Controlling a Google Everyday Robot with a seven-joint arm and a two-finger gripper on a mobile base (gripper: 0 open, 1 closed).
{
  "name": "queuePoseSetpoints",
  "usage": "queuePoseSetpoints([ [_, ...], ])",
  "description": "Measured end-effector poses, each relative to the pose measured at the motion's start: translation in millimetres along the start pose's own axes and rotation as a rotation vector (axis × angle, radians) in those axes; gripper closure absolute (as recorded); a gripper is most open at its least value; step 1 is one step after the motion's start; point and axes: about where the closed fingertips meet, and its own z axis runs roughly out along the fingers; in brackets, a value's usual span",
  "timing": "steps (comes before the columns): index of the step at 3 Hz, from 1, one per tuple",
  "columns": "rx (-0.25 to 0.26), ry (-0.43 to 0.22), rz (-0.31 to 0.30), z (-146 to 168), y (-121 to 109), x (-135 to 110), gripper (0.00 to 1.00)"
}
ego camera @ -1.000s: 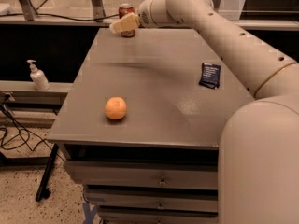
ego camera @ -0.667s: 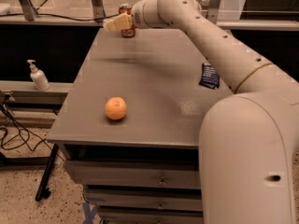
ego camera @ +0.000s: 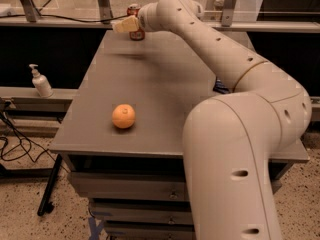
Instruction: Knock coke can over
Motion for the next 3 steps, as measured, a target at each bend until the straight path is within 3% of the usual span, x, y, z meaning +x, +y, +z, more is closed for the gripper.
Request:
queuePoseSetpoints([
  [1, 0.055, 0.012, 0.049, 16.2, -22.2, 8.4, 0.00],
  [2, 0.065, 0.015, 0.076, 31.7, -32.5, 11.2, 0.00],
  [3, 0.031, 0.011, 0.083, 45.8, -28.4, 7.2, 0.00],
])
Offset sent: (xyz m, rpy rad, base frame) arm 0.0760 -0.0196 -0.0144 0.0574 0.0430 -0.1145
